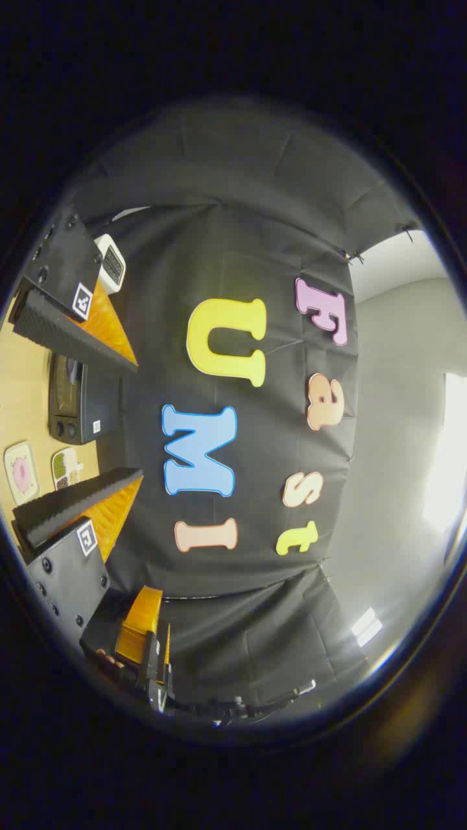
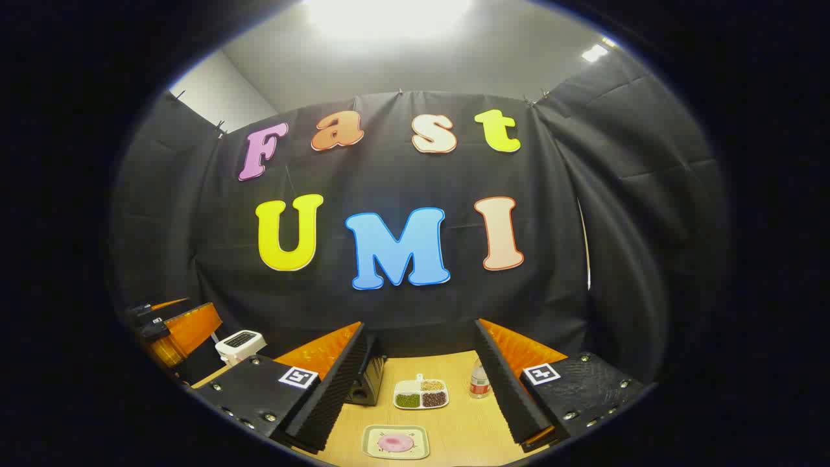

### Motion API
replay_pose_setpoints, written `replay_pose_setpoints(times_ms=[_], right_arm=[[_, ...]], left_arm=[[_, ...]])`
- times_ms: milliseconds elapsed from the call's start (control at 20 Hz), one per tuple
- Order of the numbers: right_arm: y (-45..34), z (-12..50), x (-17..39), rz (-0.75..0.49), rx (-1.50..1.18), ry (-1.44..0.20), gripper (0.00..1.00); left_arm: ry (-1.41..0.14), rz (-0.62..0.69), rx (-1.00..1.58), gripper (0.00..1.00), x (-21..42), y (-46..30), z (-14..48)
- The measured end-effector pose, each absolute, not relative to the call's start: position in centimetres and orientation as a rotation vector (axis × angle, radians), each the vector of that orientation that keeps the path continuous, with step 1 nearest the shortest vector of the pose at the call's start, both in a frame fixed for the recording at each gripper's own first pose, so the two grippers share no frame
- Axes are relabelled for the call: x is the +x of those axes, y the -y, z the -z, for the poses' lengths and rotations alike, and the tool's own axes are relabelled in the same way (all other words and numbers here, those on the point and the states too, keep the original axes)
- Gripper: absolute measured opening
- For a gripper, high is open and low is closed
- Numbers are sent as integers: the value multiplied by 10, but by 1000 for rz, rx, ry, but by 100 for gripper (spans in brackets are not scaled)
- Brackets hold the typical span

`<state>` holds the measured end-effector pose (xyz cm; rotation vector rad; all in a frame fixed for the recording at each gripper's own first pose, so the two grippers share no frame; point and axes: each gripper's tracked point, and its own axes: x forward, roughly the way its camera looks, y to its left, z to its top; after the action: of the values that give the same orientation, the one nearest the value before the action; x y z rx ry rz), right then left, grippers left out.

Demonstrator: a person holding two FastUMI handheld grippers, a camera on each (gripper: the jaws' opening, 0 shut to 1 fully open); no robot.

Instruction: Open the electric oven with the left hand, put the food in, and close the electric oven.

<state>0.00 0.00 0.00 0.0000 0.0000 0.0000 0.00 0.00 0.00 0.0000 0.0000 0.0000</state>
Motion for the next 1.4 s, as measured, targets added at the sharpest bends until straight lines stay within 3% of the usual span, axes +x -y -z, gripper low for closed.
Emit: replay_pose_setpoints(times_ms=[100, 150, 250, 300, 450, 750, 800, 900, 950, 1000, 1200, 1250, 1300, 1350, 1400], right_arm=[[2, -1, 2, 4, 7, 9, 99], [1, 0, 3, 6, 10, 9, 99], [3, 0, 5, 15, 9, 12, 99], [2, -1, 5, 16, 13, 15, 99], [1, 3, 5, 27, 14, 9, 99], [-4, 8, 4, 33, 1, -2, 99], [-6, 8, 5, 32, -5, -3, 99], [-9, 9, 7, 29, -14, -6, 99], [-10, 10, 7, 29, -17, -6, 99], [-10, 11, 9, 32, -20, -11, 99], [-9, 22, 12, 51, -19, -41, 99], [-8, 27, 12, 57, -21, -51, 99], [-6, 30, 12, 66, -24, -61, 99], [-4, 34, 12, 74, -27, -70, 99], [-2, 37, 12, 84, -29, -80, 99]], left_arm=[[1, 3, 13, 92, 0, 0, -1], [1, 4, 16, 96, 0, 0, -2], [2, 11, 17, 96, 1, 0, -2], [0, 7, 19, 91, 1, -1, -1], [-13, -1, 19, 96, 1, -2, 0], [-41, -4, -24, 91, 23, -24, 8], [-47, -4, -23, 100, 23, -24, 12], [-63, -4, -20, 96, 28, -28, 19], [-72, -1, -23, 100, 32, -29, 24], [-86, 5, -22, 96, 35, -30, 31], [-163, 28, -24, 96, 57, -38, 68], [-188, 30, -24, 91, 66, -43, 80], [-219, 32, -22, 92, 76, -48, 92], [-250, 37, -27, 100, 86, -52, 105], [-283, 39, -40, 98, 94, -57, 121]])
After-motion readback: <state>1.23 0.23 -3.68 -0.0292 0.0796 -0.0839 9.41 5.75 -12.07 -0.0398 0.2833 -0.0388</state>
